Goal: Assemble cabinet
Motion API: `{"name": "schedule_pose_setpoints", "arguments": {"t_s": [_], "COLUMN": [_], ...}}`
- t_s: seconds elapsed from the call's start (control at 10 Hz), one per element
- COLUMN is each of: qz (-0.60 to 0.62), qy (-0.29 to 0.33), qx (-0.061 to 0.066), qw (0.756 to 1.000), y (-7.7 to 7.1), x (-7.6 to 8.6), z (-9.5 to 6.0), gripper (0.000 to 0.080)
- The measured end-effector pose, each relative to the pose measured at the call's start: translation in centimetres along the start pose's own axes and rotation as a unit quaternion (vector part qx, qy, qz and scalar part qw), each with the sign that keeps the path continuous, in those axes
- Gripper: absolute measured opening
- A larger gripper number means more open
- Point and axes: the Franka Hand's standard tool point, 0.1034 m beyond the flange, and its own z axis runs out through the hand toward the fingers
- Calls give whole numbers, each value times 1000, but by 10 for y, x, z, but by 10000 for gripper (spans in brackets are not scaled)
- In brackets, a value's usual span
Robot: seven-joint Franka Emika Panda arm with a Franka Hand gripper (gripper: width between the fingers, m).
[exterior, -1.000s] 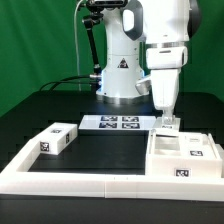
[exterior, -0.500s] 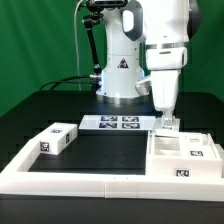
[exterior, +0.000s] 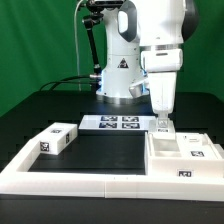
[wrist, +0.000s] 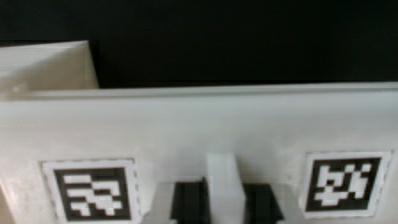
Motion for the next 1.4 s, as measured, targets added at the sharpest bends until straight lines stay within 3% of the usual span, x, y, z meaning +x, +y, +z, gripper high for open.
{"name": "schedule_pose_setpoints", "arguments": {"t_s": [0.3, 0.7, 0.9, 1.4], "qz": [-1, -29, -31, -31], "qy": [0, -7, -11, -10], "qx": [1, 10, 16, 15], "qw": [1000, 1000, 999, 999], "y": [0, 26, 28, 29], "x": [0, -4, -4, -4], "z": [0, -1, -1, -1], "gripper": [69, 70, 70, 70]}}
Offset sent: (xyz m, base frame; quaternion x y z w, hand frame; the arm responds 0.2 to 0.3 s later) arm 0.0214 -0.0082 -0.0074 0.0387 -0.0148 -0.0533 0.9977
